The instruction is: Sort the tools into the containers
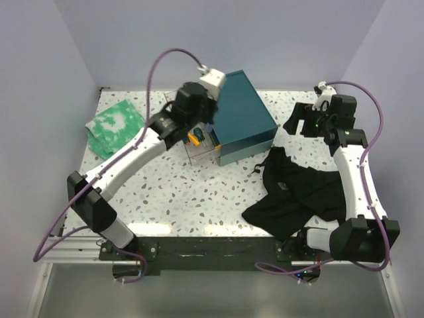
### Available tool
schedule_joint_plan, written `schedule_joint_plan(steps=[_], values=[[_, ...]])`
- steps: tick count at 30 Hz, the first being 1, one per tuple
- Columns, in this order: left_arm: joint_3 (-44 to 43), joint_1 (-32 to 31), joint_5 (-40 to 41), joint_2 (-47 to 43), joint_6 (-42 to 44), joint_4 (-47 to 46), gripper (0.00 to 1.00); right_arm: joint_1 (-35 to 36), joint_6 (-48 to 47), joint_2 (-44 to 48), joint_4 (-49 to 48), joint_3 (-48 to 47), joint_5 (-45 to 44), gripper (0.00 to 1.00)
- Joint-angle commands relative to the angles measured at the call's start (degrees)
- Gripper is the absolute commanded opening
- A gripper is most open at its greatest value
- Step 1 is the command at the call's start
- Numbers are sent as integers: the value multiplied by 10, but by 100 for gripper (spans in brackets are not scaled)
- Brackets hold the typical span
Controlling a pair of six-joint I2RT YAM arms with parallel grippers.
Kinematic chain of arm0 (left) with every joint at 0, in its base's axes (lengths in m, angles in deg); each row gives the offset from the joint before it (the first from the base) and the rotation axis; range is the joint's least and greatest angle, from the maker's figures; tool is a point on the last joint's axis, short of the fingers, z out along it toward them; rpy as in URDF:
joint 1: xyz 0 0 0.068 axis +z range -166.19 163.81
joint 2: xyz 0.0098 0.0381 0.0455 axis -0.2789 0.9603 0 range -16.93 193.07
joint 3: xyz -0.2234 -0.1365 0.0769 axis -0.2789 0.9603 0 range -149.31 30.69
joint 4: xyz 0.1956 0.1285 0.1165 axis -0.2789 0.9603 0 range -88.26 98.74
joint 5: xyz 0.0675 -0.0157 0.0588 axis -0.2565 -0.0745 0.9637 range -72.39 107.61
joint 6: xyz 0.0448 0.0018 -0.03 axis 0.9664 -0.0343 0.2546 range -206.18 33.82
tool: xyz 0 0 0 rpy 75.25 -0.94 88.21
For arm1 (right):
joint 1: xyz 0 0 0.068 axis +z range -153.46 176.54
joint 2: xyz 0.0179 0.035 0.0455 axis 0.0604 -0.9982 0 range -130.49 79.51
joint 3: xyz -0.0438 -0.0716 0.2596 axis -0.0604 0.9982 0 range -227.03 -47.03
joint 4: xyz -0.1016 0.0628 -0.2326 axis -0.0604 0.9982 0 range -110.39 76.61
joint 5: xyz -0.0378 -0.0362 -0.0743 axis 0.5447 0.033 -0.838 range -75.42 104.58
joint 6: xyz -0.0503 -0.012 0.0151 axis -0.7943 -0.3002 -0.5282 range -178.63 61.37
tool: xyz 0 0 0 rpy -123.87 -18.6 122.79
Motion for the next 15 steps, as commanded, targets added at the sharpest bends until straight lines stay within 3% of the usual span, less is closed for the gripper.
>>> schedule_joint_plan(steps=[1, 7, 10, 11, 15], values=[[-35, 109, 13, 27, -138, 19, 0, -2, 24, -11, -21, -54, 16, 85], [-41, 172, -61, 61, -177, 14, 0, -3, 28, -21, -21, -62, 15, 85], [-38, 189, -86, 79, -216, 28, 21, -3, 29, -27, -23, -65, 16, 84], [-36, 200, -99, 81, -227, 30, 40, -2, 29, -30, -22, -70, 15, 84], [-41, 211, -133, 69, -255, 32, 59, -3, 26, -50, -24, -89, 15, 84]])
